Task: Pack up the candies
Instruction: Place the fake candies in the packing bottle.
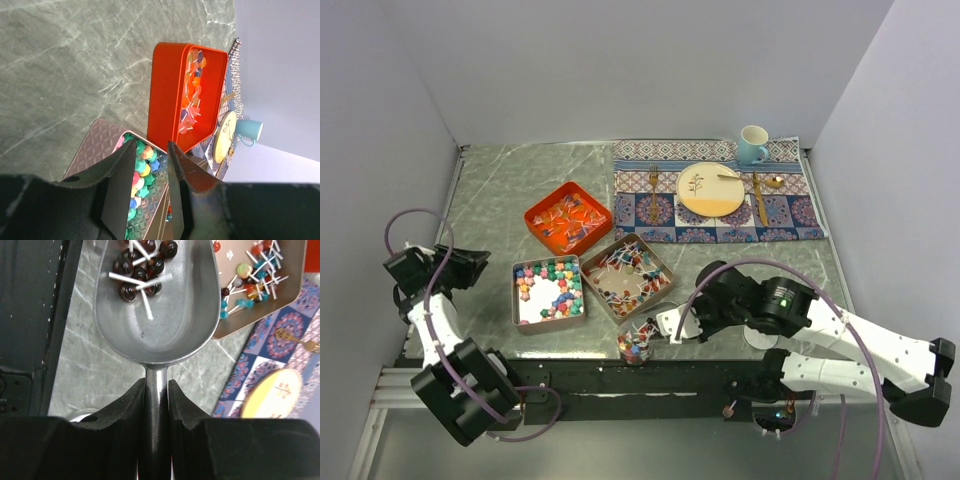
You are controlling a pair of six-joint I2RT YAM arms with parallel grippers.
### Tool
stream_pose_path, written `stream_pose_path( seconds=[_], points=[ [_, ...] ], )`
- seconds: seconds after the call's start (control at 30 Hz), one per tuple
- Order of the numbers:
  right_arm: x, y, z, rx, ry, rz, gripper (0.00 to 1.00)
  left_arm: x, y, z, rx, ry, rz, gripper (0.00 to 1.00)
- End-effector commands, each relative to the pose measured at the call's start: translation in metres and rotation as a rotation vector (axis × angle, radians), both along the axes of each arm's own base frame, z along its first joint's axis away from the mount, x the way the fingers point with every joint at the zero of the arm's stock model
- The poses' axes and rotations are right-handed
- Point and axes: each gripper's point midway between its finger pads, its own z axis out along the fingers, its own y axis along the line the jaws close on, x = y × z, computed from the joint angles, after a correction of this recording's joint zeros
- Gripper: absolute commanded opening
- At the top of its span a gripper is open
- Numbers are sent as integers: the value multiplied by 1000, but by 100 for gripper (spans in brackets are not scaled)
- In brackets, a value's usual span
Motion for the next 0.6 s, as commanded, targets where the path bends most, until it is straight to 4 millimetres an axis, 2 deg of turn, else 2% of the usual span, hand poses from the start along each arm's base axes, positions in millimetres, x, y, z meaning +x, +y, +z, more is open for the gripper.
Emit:
stream_pose_path(
  seconds=[0.0,0.13,0.37,0.57],
  points=[
    [4,3,27,-22,-78,10,0,2,-2,10,16,-67,-5,37],
    [0,7,38,-61,-121,46,0,1,-5,11,11,-83,-6,37],
    [-3,7,40,-183,-152,78,0,1,-9,15,-11,-110,-6,37],
    [6,11,41,-233,-178,27,0,2,-12,19,-35,-125,-10,37]
  ],
)
